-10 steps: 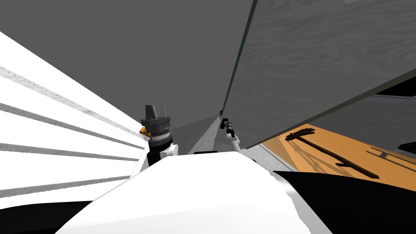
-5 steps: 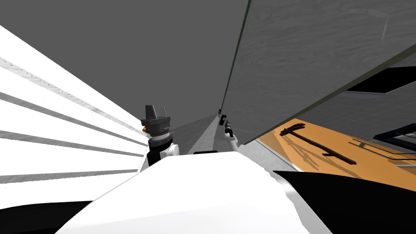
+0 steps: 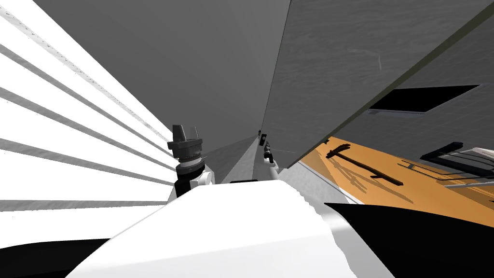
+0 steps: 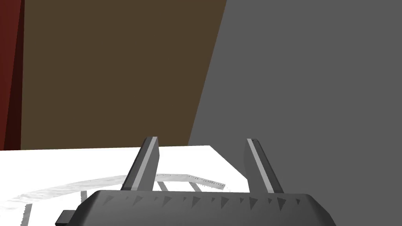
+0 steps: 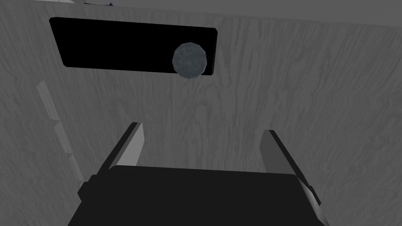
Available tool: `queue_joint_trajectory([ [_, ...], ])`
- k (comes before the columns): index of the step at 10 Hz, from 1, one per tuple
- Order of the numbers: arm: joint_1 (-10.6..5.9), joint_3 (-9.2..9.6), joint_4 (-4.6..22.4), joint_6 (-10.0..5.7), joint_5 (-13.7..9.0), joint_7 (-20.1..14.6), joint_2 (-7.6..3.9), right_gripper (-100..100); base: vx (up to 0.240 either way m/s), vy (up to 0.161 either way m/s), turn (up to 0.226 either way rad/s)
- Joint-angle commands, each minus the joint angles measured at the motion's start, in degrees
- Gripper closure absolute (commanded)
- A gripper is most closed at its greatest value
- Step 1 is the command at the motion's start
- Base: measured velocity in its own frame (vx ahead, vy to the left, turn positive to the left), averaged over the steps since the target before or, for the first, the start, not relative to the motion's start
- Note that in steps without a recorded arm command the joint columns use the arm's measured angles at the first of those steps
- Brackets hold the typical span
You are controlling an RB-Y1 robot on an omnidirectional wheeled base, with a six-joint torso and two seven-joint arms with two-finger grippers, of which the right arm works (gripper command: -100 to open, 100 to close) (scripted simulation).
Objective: Push the door open
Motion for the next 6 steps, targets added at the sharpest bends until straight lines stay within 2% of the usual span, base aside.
queue_joint_trajectory([
  [1,0.04,-0.14,0.19,-0.4,-0.05,-0.01,-1.85,-100,0.095,-0.034,0.018],
  [4,0.15,-0.46,0.62,-1.29,-0.16,-0.03,-3.41,-100,0.203,-0.041,0.024],
  [6,0.21,-0.65,0.88,-1.83,-0.23,-0.04,-3.03,-100,0.254,-0.044,0.027],
])
